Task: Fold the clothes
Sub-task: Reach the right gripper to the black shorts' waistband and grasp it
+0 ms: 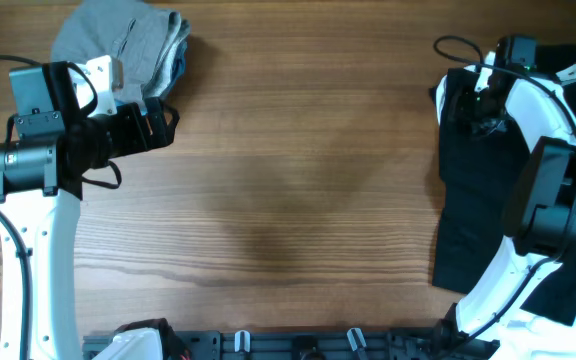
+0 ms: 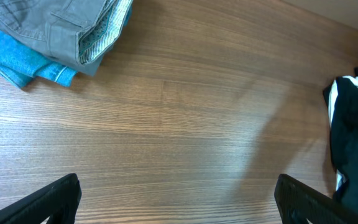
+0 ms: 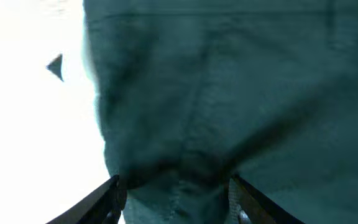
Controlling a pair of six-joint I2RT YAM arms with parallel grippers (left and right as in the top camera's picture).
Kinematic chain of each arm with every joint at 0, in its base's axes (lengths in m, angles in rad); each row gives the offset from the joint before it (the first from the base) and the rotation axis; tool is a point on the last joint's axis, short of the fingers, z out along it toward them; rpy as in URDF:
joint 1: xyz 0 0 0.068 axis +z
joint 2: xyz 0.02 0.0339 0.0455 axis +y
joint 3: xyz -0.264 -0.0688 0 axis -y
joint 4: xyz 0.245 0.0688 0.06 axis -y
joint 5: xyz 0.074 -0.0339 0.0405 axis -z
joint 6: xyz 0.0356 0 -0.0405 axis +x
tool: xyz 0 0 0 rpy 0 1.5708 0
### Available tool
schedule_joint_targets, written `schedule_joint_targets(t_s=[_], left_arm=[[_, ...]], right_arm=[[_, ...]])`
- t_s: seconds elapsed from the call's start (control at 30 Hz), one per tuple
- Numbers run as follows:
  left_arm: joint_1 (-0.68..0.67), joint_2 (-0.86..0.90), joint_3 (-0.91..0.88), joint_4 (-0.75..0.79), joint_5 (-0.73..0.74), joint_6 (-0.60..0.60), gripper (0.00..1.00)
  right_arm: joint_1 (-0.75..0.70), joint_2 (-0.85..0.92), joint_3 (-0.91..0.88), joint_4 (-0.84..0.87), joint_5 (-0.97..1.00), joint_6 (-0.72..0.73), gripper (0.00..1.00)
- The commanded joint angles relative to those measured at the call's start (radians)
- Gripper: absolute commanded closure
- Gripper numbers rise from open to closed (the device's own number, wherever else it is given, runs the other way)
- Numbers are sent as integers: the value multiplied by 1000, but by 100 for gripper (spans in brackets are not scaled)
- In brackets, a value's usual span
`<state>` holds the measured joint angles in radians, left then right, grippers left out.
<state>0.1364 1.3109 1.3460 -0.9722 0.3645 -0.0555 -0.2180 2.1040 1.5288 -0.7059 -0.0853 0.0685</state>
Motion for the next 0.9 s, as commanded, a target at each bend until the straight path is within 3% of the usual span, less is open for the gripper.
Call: schedule_joint_targets(t_s=[0.0,0.2,0.3,0.43,0.5,0.53,0.6,0.63,0.67,0.83,0.87], left_arm=[[-5,-2,21,3,12,-5,0],[-5,-2,21,3,12,-5,0],[-5,-1,21,10,12,-5,0],[-5,-1,21,14,12,-5,0],[-5,1,21,14,12,-5,0],[-5,1,21,15,12,-5,0],[-5,2,21,15,12,-5,0],[-5,2,21,14,12,-5,0],[-5,2,21,14,12,-5,0],[-4,2,21,15,12,-5,0],[-4,2,21,15,12,-5,0]], right_arm=[[9,27,15,8,-69,-66,45],[32,59,12,-2,-100,-195,45],[51,59,12,-2,-177,-362,43],[54,59,12,24,-75,-275,39],[55,59,12,34,24,-205,45],[55,59,12,35,66,-179,53],[55,59,12,32,201,-85,84],[55,55,13,22,246,-57,94],[55,48,13,14,257,-47,96],[55,-130,13,6,261,-39,95],[55,-169,13,6,248,-43,78]])
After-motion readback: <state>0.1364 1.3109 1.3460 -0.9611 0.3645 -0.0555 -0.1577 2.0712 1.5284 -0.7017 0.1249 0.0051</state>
